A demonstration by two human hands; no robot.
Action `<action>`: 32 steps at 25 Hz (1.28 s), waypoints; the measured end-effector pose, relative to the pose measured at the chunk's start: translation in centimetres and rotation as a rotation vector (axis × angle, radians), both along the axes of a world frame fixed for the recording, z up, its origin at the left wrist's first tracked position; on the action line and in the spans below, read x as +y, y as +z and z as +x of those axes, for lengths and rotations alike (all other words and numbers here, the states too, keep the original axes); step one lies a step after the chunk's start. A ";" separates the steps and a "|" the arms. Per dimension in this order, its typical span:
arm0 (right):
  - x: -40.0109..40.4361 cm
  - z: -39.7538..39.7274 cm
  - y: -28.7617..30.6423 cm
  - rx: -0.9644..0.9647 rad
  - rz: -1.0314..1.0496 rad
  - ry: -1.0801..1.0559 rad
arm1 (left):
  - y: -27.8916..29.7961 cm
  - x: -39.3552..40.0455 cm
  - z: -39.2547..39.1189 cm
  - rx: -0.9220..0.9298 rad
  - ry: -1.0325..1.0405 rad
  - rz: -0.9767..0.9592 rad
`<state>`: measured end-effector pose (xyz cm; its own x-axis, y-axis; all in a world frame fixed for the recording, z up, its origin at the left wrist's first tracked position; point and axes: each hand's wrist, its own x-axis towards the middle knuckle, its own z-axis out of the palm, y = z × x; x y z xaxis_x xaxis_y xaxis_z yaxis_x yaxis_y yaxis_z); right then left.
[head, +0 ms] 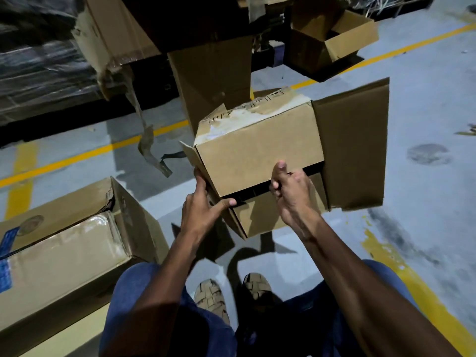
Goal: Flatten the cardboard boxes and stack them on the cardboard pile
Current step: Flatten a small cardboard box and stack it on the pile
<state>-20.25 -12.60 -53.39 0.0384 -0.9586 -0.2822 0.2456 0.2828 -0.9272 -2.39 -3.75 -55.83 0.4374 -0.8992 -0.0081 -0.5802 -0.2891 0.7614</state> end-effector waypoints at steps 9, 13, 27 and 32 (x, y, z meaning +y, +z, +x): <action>1.8 -0.1 1.2 -0.116 0.125 0.061 | -0.3 -0.9 -0.5 0.121 0.611 0.019; 2.6 -0.4 1.8 -0.107 0.074 0.136 | -1.2 -1.4 0.3 0.239 0.652 -0.033; 1.2 -1.7 -1.1 1.387 -0.607 0.468 | -3.6 -0.7 -2.4 -0.183 0.127 0.221; -0.1 -0.4 -2.4 1.551 -0.594 0.446 | -3.9 -0.9 -1.3 -0.128 0.069 0.164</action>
<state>-20.64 -12.71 -55.77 0.3662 -0.9291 0.0518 -0.9078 -0.3689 -0.1993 -3.66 -4.64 -59.73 0.5050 -0.8582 -0.0923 -0.6434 -0.4456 0.6225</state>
